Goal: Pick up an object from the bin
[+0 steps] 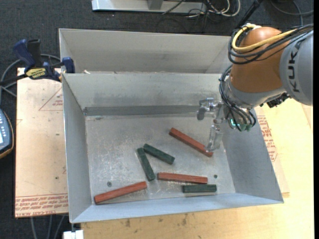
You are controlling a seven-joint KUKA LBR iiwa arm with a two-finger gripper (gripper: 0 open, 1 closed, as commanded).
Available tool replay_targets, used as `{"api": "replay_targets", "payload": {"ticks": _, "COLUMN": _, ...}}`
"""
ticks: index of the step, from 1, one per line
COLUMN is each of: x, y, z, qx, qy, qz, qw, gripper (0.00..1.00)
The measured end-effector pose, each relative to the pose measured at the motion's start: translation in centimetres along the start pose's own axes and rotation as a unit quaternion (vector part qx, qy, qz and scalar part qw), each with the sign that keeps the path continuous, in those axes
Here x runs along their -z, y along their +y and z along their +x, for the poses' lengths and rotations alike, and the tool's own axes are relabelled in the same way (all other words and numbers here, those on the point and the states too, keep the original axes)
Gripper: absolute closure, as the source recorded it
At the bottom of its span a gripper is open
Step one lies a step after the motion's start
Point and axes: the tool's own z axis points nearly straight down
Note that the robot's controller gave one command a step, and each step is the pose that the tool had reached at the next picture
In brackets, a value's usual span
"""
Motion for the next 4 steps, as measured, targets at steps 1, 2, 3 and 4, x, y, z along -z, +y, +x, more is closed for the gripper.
{"api": "replay_targets", "payload": {"ticks": 1, "x": -12.98, "y": -2.24, "z": -1.24, "qx": -0.128, "qy": -0.001, "qz": 0.0, "qw": 0.9918, "gripper": 0.0}}
{"api": "replay_targets", "payload": {"ticks": 2, "x": -12.94, "y": -2.15, "z": -1.32, "qx": -0.126, "qy": -0.0039, "qz": 0.0, "qw": 0.992, "gripper": 0.0}}
{"api": "replay_targets", "payload": {"ticks": 3, "x": -12.9, "y": -2.1, "z": -1.4, "qx": -0.125, "qy": -0.004, "qz": 0.0, "qw": 0.9921, "gripper": 0.0}}
{"api": "replay_targets", "payload": {"ticks": 4, "x": -12.87, "y": -2.03, "z": -1.47, "qx": -0.124, "qy": -0.0041, "qz": 0.0, "qw": 0.9923, "gripper": 0.0}}
